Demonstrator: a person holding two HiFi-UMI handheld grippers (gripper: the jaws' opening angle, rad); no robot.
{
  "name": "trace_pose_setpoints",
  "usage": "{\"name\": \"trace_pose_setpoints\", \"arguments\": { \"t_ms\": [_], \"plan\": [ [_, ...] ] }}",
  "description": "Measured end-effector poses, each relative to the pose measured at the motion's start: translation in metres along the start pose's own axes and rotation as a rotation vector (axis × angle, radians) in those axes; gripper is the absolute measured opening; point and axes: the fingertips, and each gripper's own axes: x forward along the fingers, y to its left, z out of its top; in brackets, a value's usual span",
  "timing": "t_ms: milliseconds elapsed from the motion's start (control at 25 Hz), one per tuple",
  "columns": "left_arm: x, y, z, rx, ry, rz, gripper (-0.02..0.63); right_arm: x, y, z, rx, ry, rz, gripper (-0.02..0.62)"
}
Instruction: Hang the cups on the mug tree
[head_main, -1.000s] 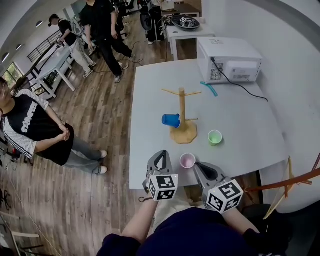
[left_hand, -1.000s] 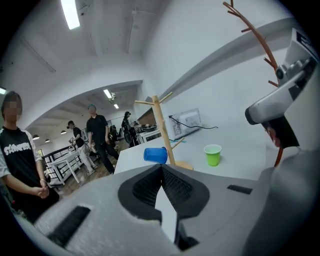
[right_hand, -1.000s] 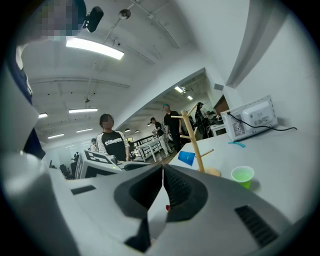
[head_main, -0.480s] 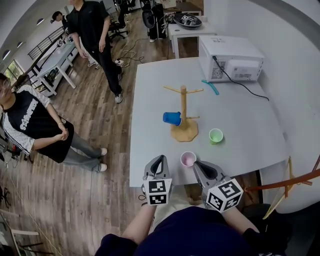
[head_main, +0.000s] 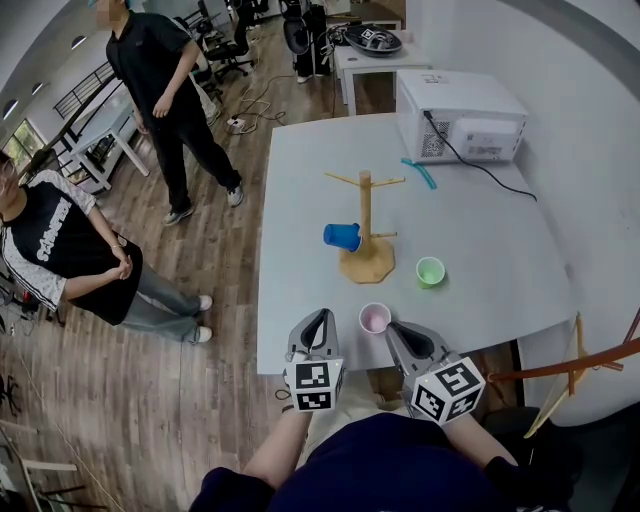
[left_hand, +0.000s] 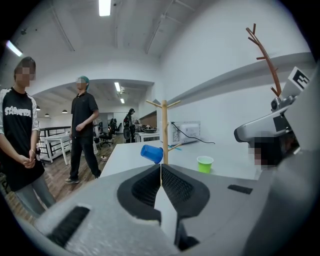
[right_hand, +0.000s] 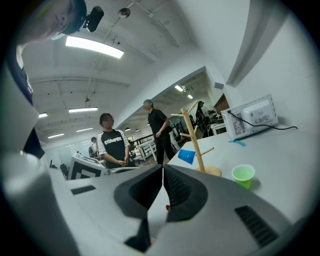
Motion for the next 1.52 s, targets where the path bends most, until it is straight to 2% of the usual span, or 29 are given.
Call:
{"name": "trace_pose_setpoints", "arguments": {
  "t_ms": [440, 880, 1000, 1080, 1240, 1520],
  "plan": [
    [-0.005, -0.001, -0.004, -0.058, 0.013, 0.008, 0.020, 0.000, -0.029, -0.029, -0.041, 0.034, -0.054, 0.031],
    [-0.017, -0.006, -0.011, -0.106, 0.022, -0.005, 0.020, 0.009, -0.045, -0.072, -0.117, 0.092, -0.052, 0.038],
    [-0.021, -0.007, -0.016, -0.111, 0.034, -0.010, 0.021, 0.013, -0.048, -0.082, -0.133, 0.112, -0.052, 0.132],
    [-0.024, -0.006, -0.020, -0.124, 0.041, -0.012, 0.021, 0.017, -0.049, -0.087, -0.157, 0.124, -0.053, 0.173],
    [-0.026, -0.004, -0.026, -0.127, 0.057, -0.022, 0.021, 0.024, -0.051, -0.103, -0.203, 0.162, -0.048, 0.222],
    [-0.027, 0.003, -0.027, -0.137, 0.064, -0.018, 0.021, 0.036, -0.057, -0.136, -0.233, 0.291, -0.021, 0.256]
  ]
}}
